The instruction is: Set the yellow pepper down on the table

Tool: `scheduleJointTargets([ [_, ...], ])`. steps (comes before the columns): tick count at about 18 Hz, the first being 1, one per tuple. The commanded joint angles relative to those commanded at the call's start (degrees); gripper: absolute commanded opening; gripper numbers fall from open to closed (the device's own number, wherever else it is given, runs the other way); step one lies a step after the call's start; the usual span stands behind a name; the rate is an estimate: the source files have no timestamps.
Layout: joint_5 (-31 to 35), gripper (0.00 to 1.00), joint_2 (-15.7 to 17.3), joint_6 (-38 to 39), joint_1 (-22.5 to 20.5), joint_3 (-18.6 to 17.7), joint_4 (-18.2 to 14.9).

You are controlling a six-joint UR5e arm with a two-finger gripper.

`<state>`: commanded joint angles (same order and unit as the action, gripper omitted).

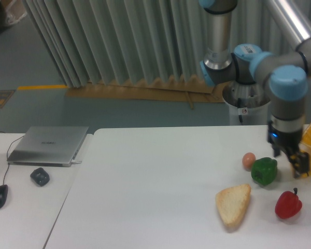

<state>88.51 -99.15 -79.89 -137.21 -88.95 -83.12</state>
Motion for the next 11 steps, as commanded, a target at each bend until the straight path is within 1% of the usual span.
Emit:
scheduleJointTargets([
  [1,-0.35,1.00,1.14,0.09,1.49,0.61,-3.94],
  [3,-1.23,1.00,1.85,0.26,2.29,1.76,-8.01],
  [4,-1.84,1.00,2.29,0.35,2.55,1.76,-9.16],
  [6,-2.20,1.00,3.08,0.44,2.91,1.68,-10.04],
  [8,-1.94,1.00,3.17,0.79,3.61,1.59,-11.88],
  [11,-1.85,1.00,3.26,0.88,3.79,1.24,-12.24],
])
